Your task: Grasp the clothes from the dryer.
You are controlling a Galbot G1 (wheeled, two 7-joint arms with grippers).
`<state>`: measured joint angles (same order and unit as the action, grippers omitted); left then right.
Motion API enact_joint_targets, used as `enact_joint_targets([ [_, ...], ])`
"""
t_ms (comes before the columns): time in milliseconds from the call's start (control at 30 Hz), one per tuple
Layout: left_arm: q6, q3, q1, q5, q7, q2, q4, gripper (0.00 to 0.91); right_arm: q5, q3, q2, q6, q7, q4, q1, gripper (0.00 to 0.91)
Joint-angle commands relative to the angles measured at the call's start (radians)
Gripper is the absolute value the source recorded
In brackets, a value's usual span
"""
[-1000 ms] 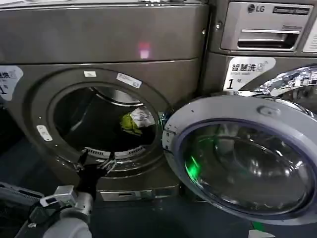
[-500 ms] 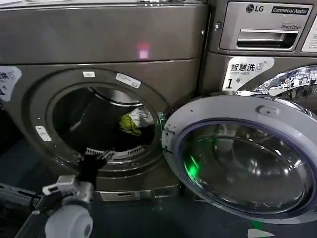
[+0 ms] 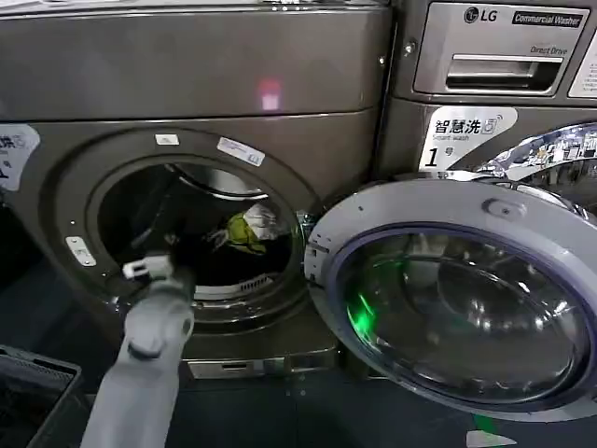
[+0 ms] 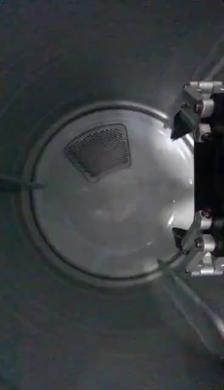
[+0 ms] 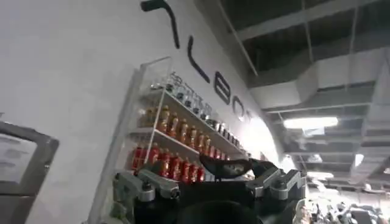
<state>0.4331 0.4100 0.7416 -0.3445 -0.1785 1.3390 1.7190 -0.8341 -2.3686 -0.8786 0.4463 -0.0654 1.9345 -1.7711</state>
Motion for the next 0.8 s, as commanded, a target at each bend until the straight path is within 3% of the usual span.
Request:
enact_joint_targets([
  [33,-0.031,-0.075,-0.325,-0.02,0.016,0.003,-0.44,0.907,-0.022,-0.013,0.019,0.022,0.042,-0.012,0.0,0.907],
  [500,-0.119,-0.094,-0.594,0.044,0.153,0.058,-0.936,0.907,-0.023,0.001,0.034,0.015,0.029,-0.02,0.02,0.907],
  [800,-0.174,-0.213,-0.761,0.15,0.652,0.034,-1.248,0.907,-0.02,0.013,0.03,0.013,0.022,-0.019,0.026,0.907],
])
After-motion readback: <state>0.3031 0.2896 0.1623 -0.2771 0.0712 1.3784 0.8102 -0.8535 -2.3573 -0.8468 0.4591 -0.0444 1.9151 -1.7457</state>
